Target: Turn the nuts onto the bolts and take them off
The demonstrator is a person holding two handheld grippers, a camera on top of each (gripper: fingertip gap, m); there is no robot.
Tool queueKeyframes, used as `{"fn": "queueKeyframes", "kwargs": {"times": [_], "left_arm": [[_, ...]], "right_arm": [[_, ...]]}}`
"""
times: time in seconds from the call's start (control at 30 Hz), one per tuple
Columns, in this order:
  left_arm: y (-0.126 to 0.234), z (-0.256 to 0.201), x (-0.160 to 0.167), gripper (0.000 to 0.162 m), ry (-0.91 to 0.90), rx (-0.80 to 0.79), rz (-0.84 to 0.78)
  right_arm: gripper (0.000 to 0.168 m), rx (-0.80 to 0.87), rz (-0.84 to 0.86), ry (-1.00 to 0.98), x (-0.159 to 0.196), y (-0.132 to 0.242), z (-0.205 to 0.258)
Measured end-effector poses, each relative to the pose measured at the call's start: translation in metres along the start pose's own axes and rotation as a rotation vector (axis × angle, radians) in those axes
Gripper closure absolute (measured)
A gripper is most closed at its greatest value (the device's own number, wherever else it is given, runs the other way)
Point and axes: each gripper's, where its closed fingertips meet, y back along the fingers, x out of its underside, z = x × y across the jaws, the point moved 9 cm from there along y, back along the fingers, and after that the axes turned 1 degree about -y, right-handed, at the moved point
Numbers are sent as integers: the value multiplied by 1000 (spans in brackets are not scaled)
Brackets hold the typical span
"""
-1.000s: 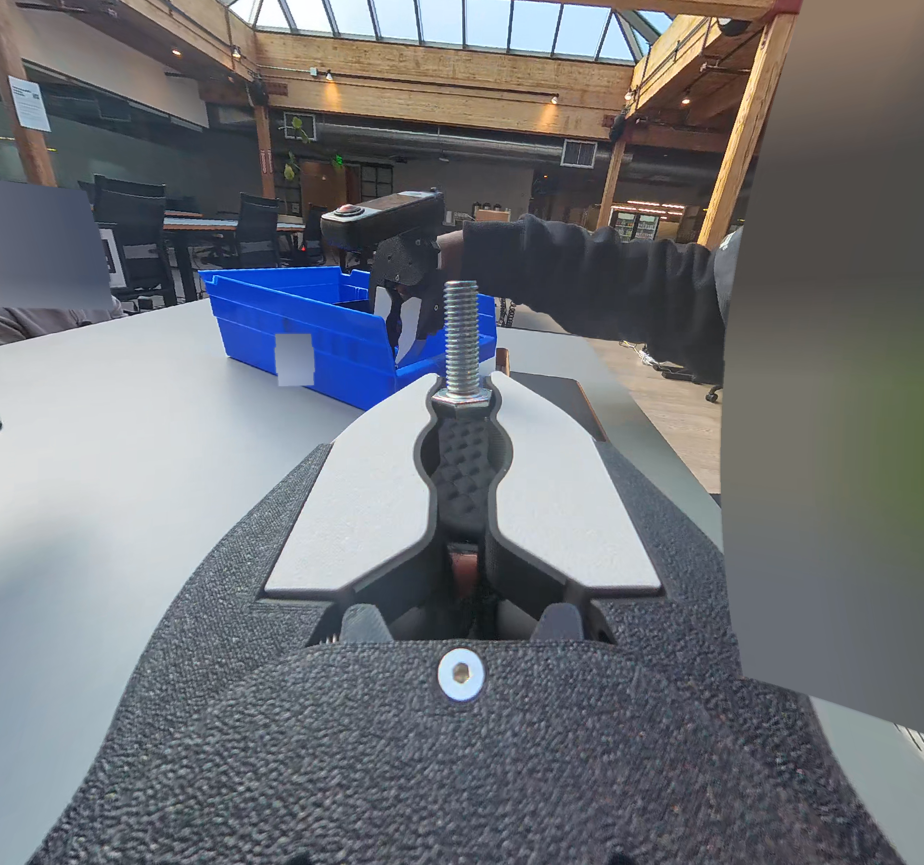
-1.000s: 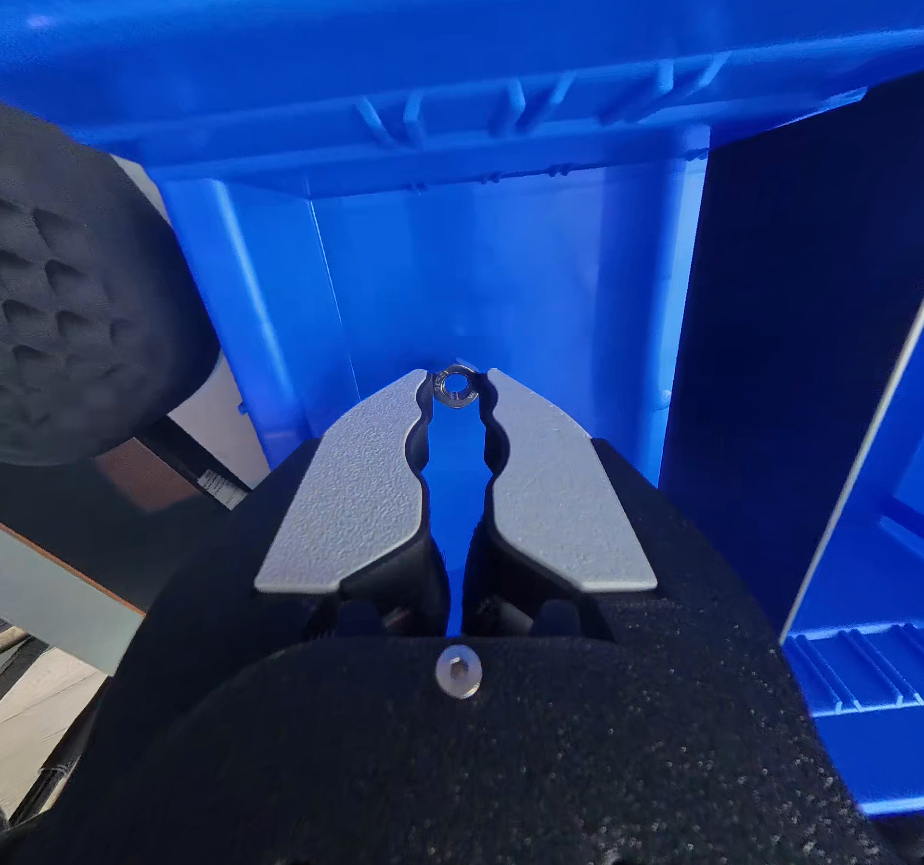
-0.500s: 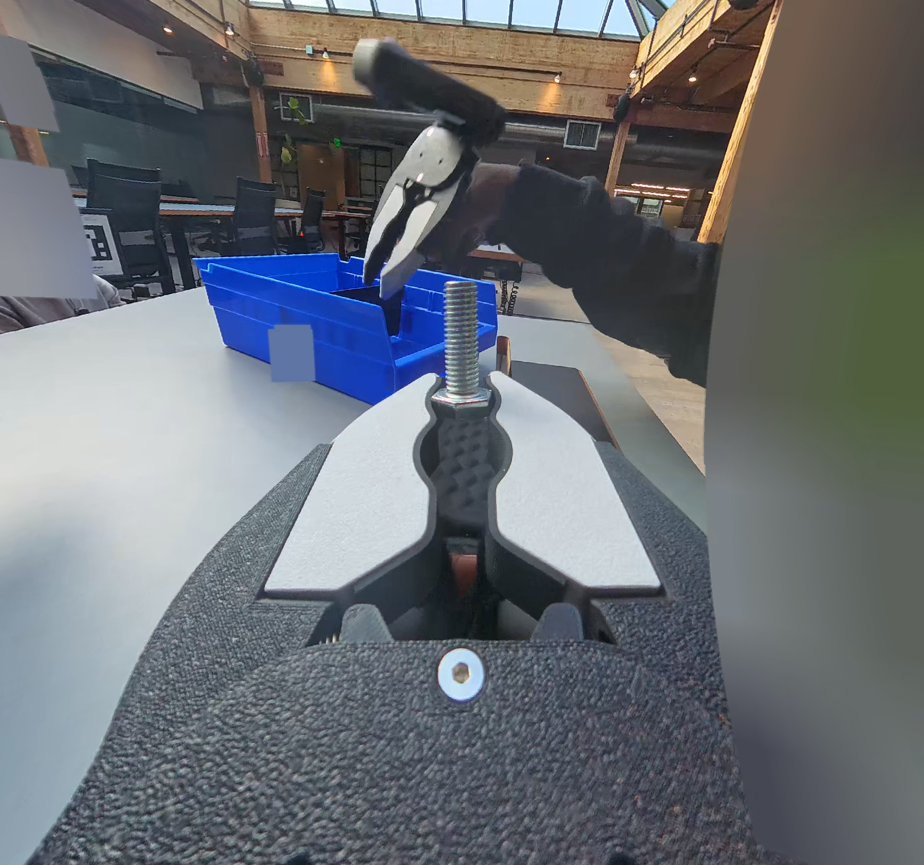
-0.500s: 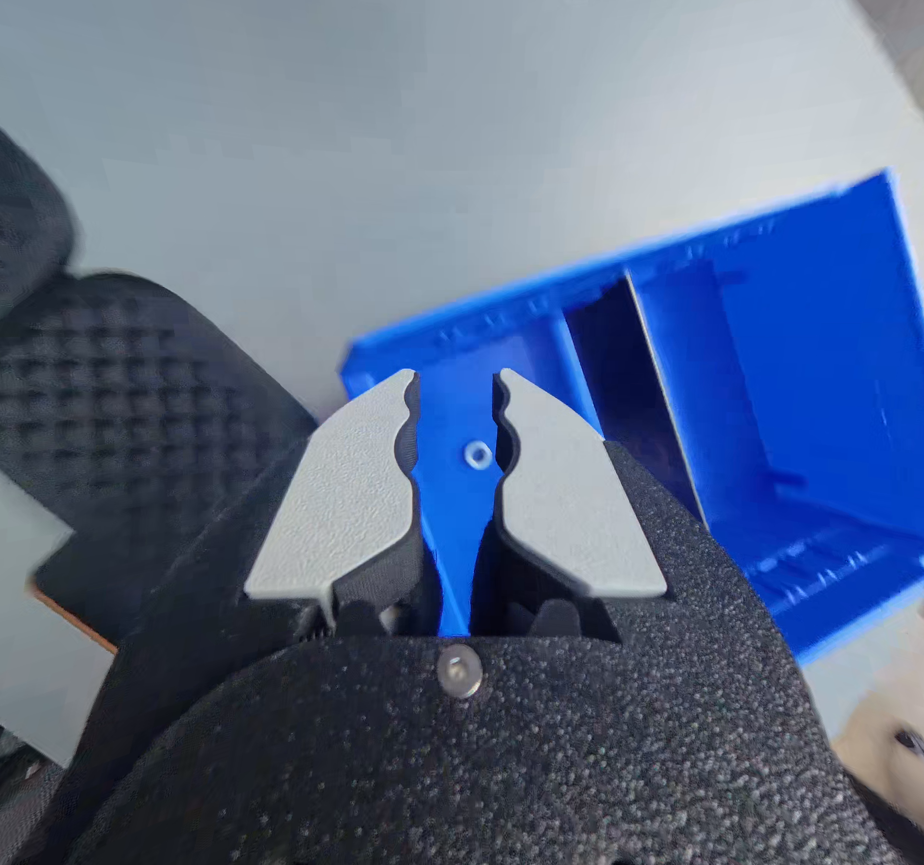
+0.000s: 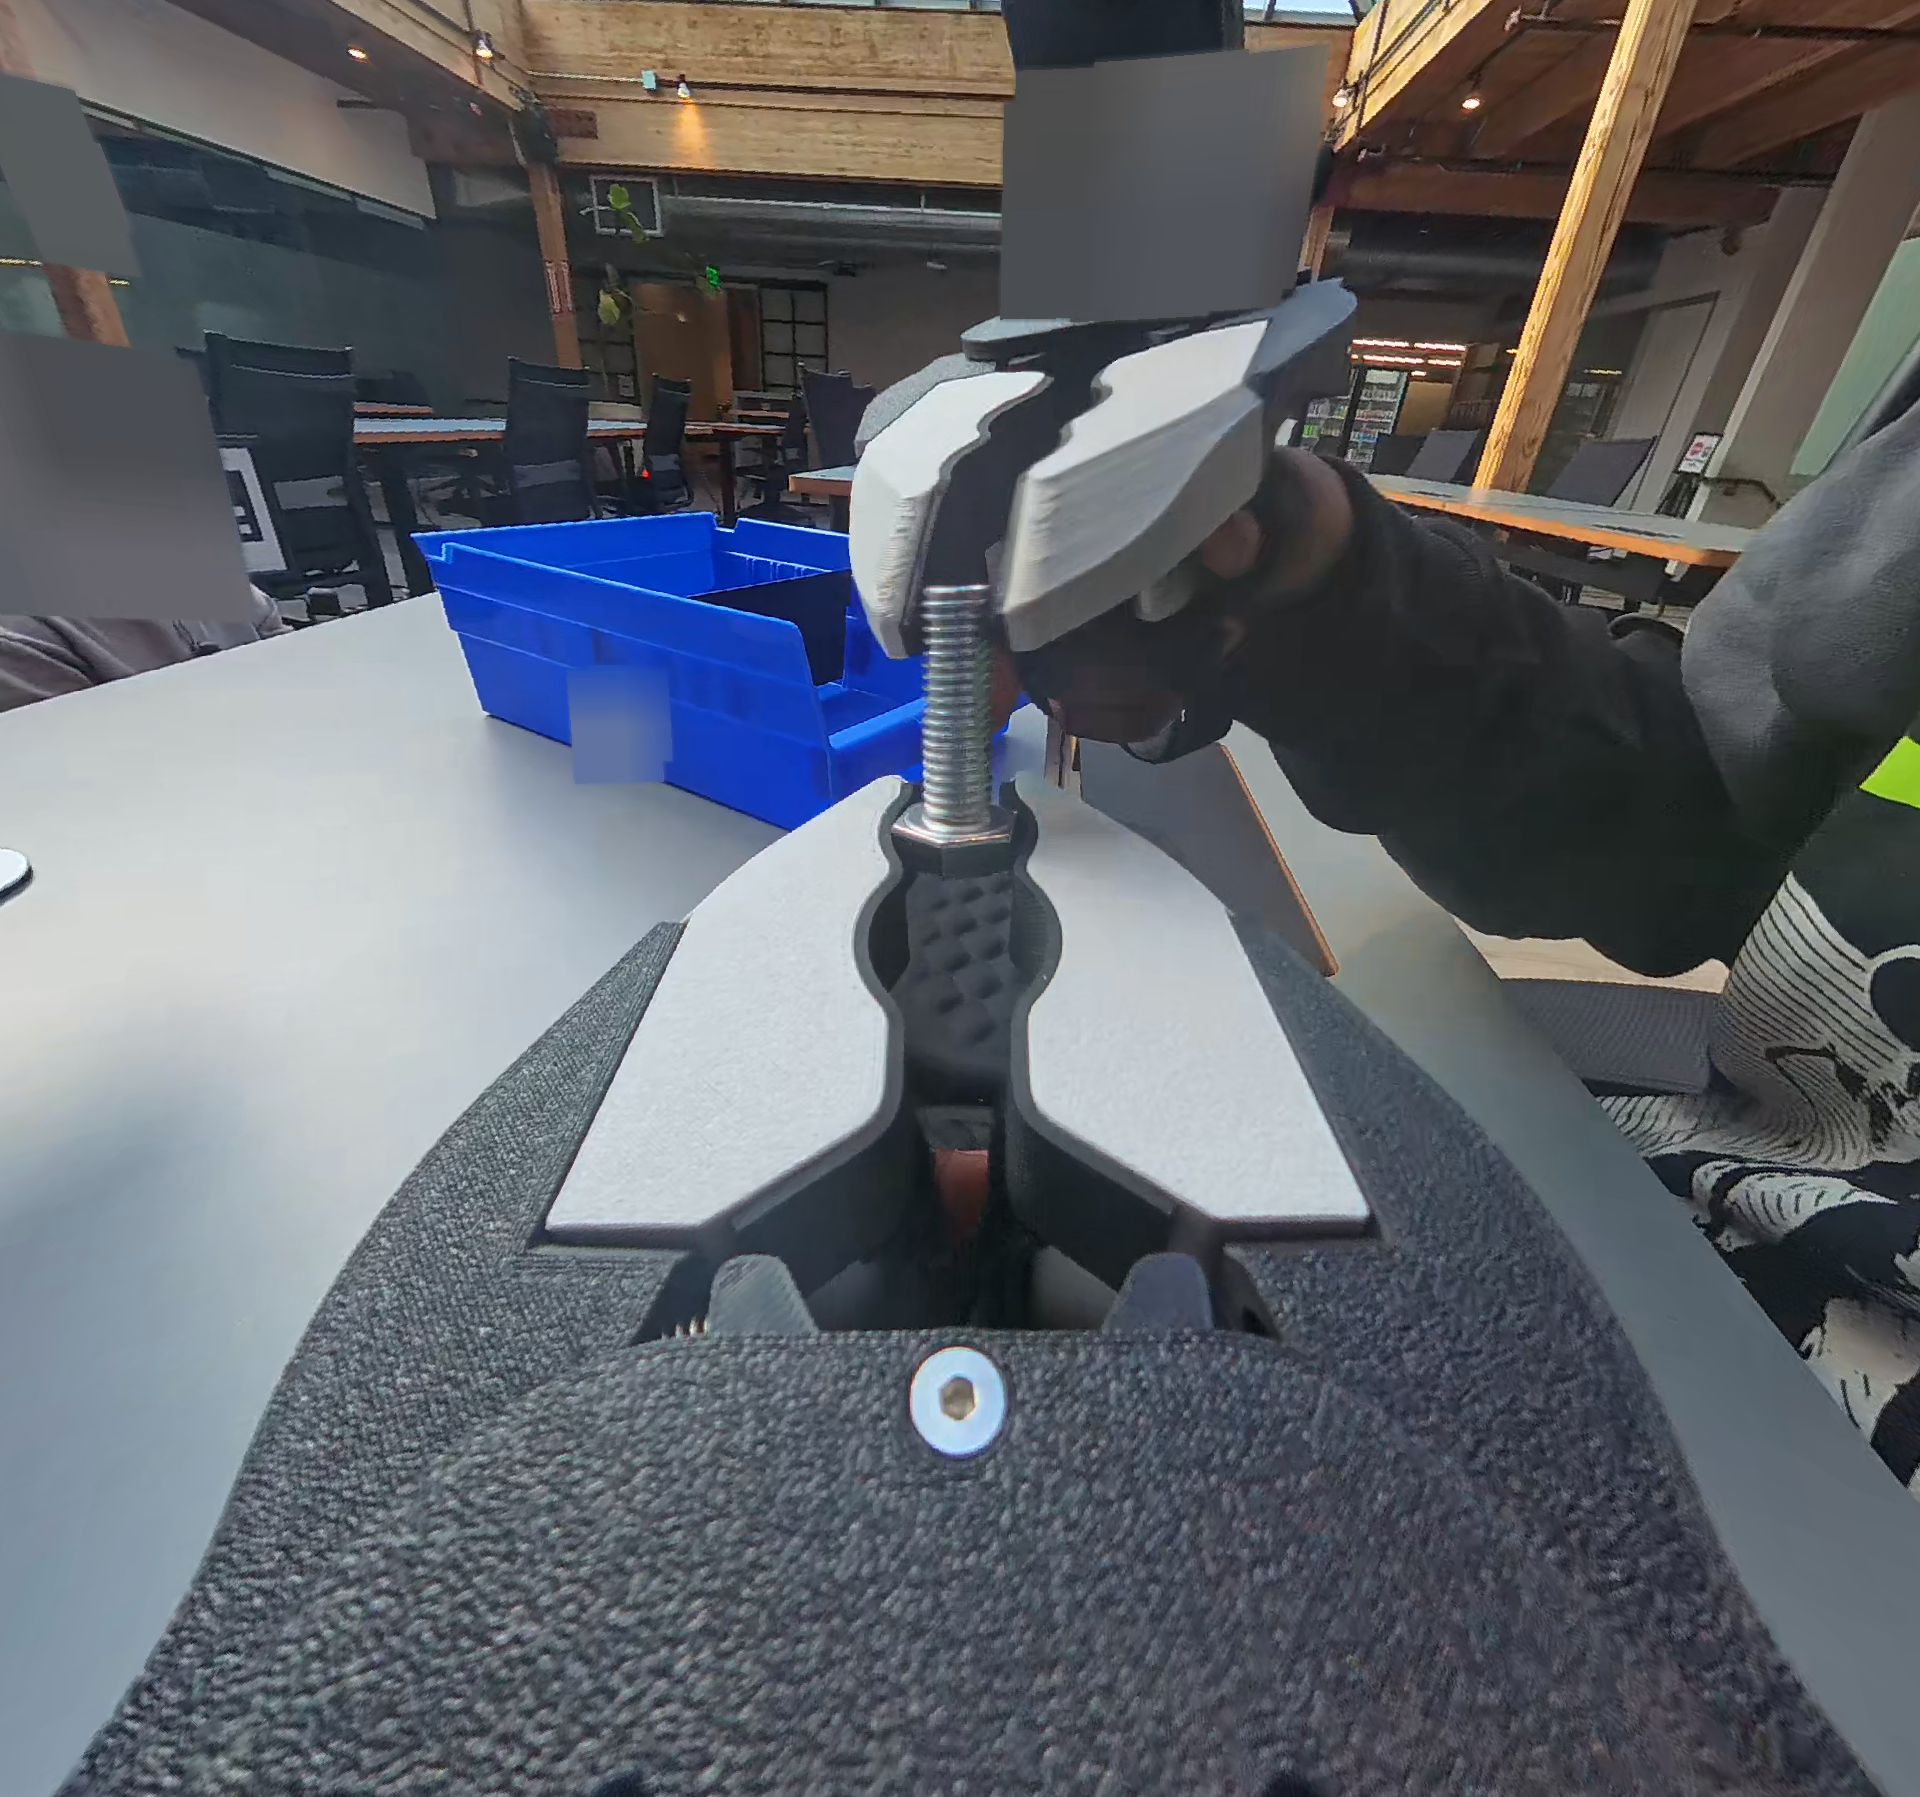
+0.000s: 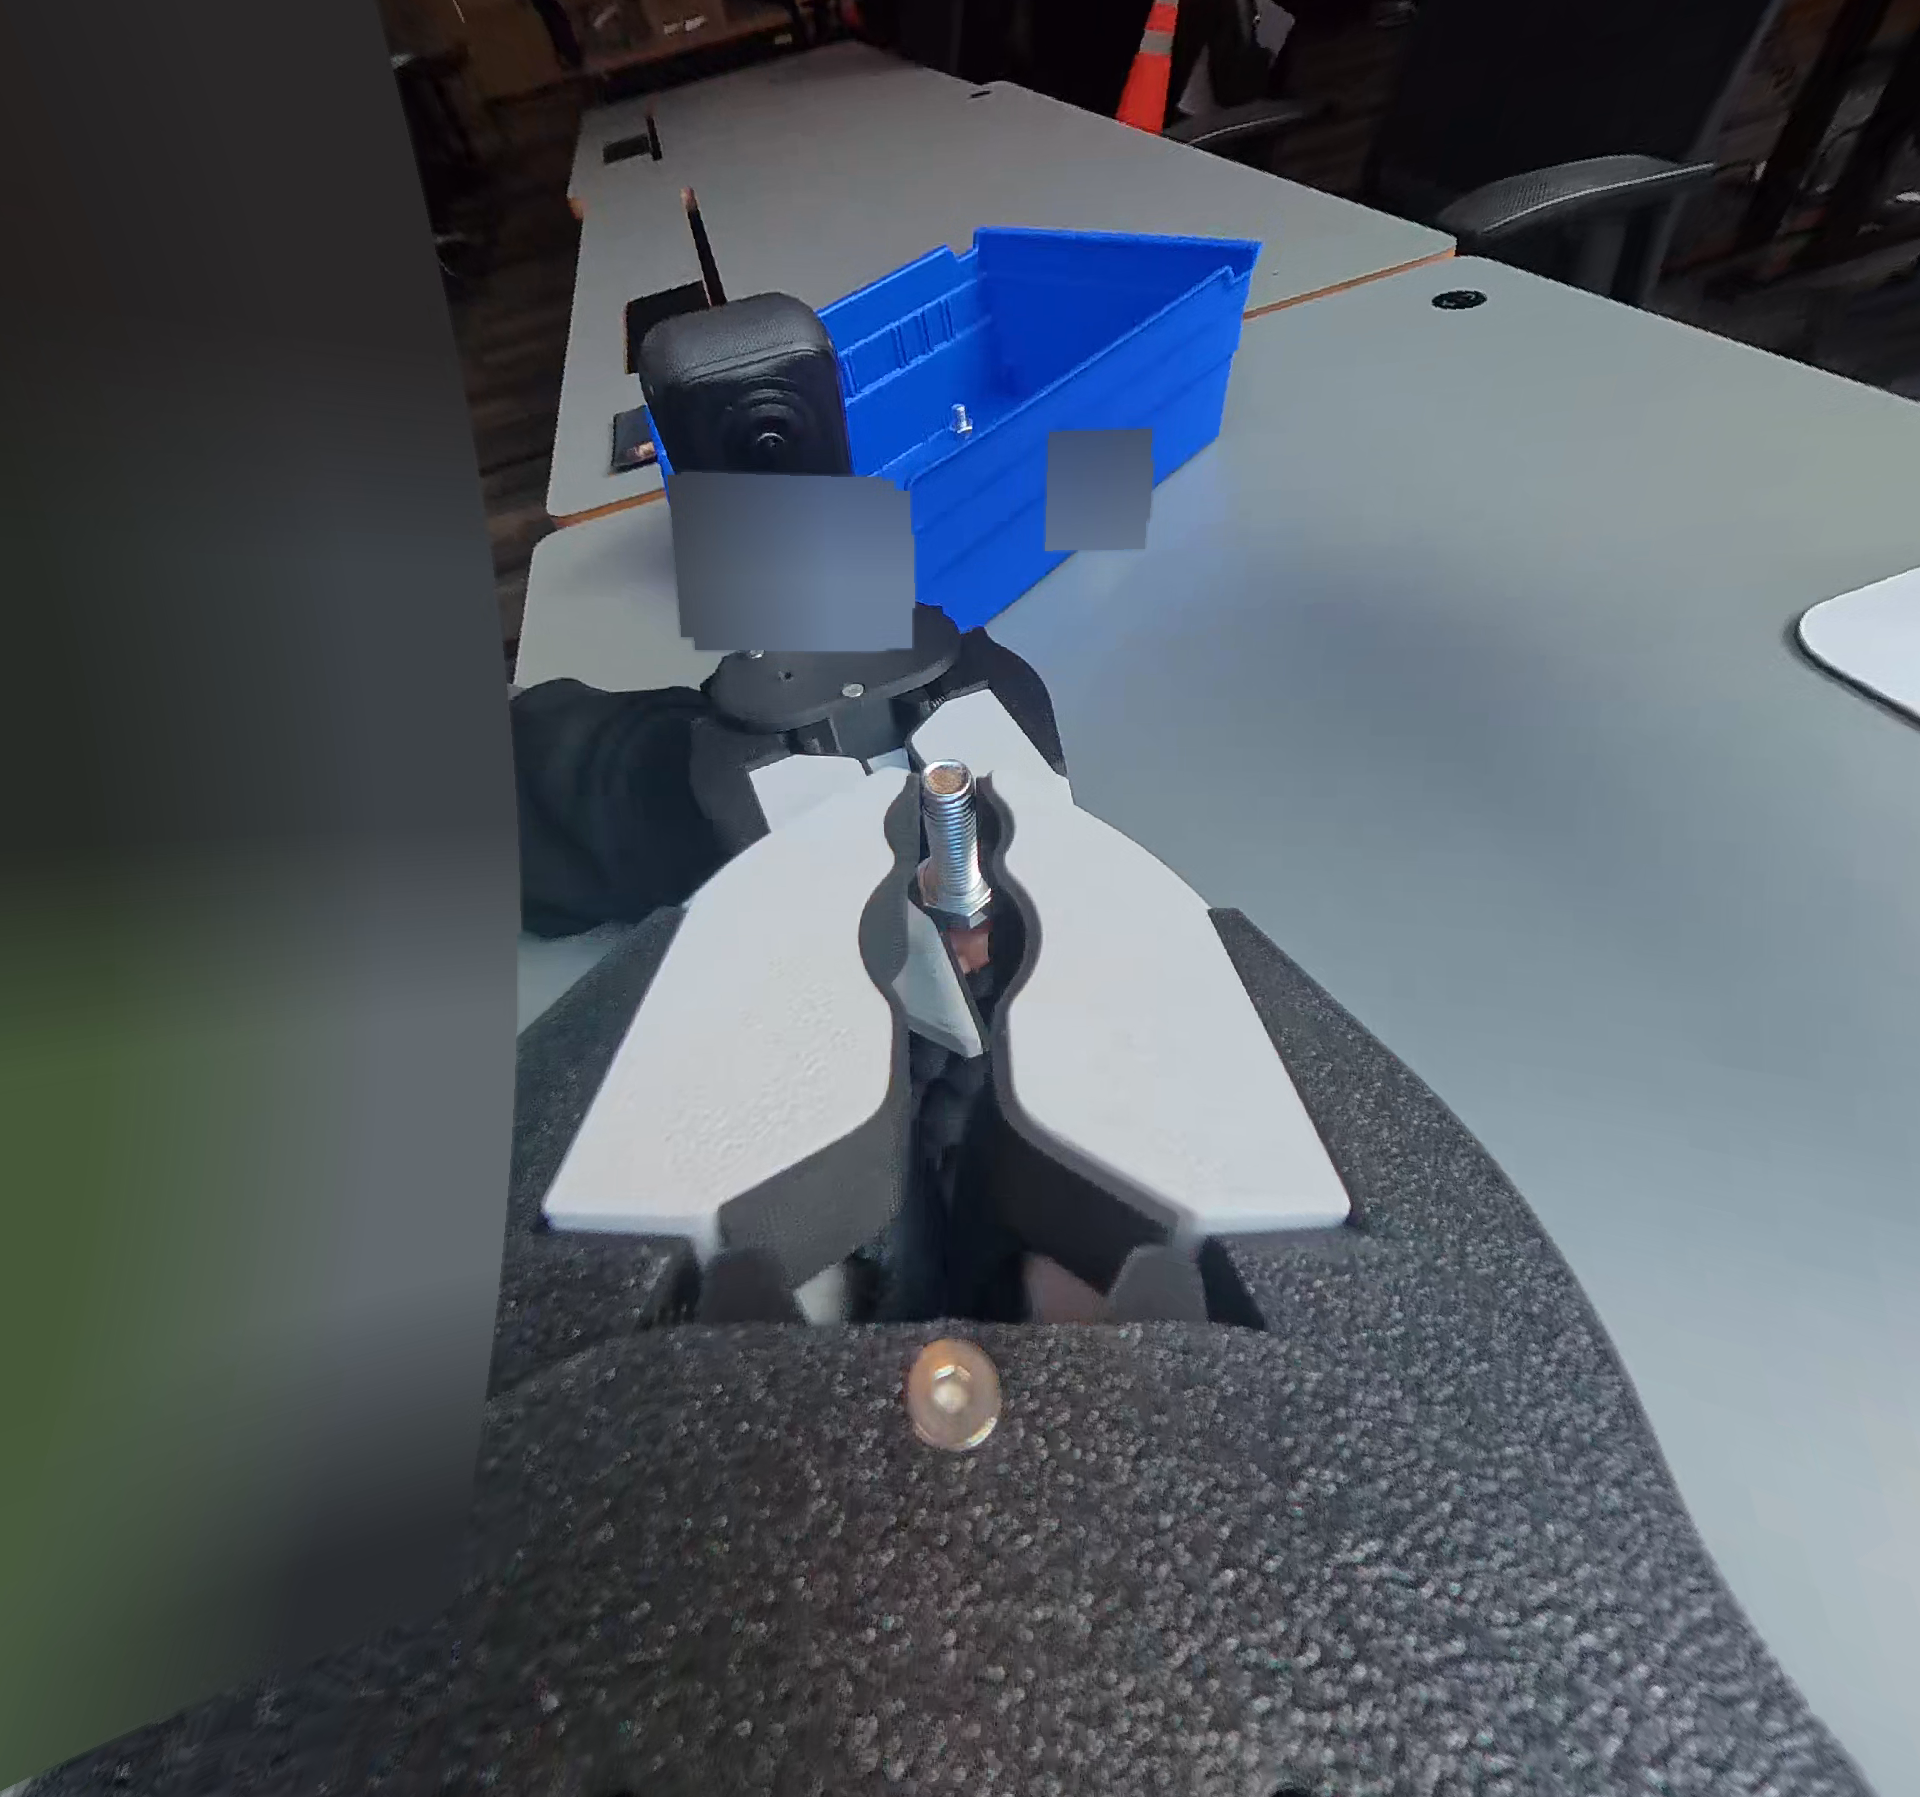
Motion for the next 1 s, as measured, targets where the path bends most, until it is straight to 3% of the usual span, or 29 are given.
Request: {"fn": "queueKeyframes", "kwargs": {"times": [0.13, 0.23, 0.33, 0.43, 0.6, 0.77, 1.0], "left_arm": [[-1, -1, 0, 147, -18, -11, 7], [-2, -2, 0, 119, -35, -40, 15], [-4, -2, 0, 97, -41, -63, 35], [-6, -3, 1, 88, -49, -70, 54], [-6, -3, 1, 95, -48, -73, 58], [-4, -1, 1, 102, -32, -78, 37], [-4, 0, 1, 105, -23, -73, 35]], "right_arm": [[160, 47, 15, 107, -2, 3, 5], [160, 110, -36, 122, -10, 24, -1], [160, 261, -58, 106, -24, 66, -28], [159, 526, -25, 68, -33, 123, -84], [159, 872, 138, -81, -14, 201, -193], [159, 887, 342, -214, 25, 211, -268], [159, 803, 537, -278, 50, 203, -316]]}}
